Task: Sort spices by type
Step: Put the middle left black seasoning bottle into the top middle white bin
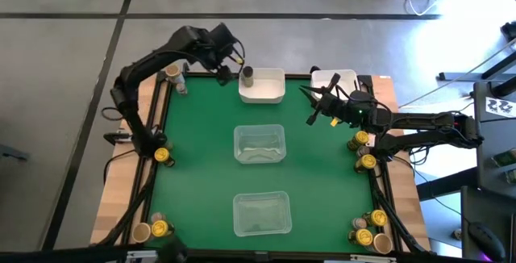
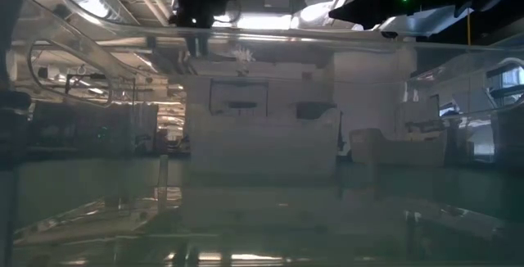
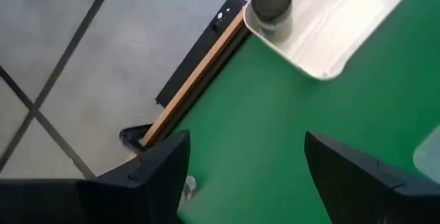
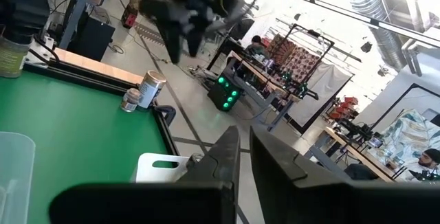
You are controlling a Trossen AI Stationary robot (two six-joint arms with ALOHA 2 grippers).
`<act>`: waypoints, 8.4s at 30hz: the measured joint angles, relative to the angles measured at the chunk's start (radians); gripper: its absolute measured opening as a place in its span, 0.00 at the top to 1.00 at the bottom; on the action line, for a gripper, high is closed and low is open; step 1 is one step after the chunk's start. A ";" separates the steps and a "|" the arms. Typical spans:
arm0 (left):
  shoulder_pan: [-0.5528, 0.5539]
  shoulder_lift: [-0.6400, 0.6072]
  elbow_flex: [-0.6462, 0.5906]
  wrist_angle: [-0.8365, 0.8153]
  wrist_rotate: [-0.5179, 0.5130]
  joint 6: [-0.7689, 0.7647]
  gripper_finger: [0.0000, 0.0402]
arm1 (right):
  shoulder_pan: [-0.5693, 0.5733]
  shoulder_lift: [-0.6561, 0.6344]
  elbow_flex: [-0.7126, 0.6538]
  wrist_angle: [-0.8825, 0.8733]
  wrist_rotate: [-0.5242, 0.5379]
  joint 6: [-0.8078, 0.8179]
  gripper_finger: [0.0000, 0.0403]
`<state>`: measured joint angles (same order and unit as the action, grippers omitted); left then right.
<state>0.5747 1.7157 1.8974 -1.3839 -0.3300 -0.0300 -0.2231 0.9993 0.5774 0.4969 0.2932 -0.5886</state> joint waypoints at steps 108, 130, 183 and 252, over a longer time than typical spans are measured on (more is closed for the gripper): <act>-0.165 -0.680 -1.022 -0.188 0.300 -0.119 1.00 | 0.000 0.000 0.000 -0.001 -0.072 0.008 0.91; -0.168 -0.734 -1.096 -0.186 0.329 -0.124 1.00 | 0.000 0.000 0.000 0.007 -0.070 0.008 0.91; -0.163 -0.355 -1.018 0.125 0.299 -0.283 0.40 | 0.000 0.000 0.000 0.001 -0.085 0.008 0.91; -0.105 -0.219 -0.598 0.924 0.218 0.233 0.51 | 0.000 0.000 0.000 0.000 -0.086 0.008 0.91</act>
<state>0.4700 1.4964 1.2991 -0.4603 -0.1119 0.2029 -0.2230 0.9997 0.5774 0.4965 0.2073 -0.5808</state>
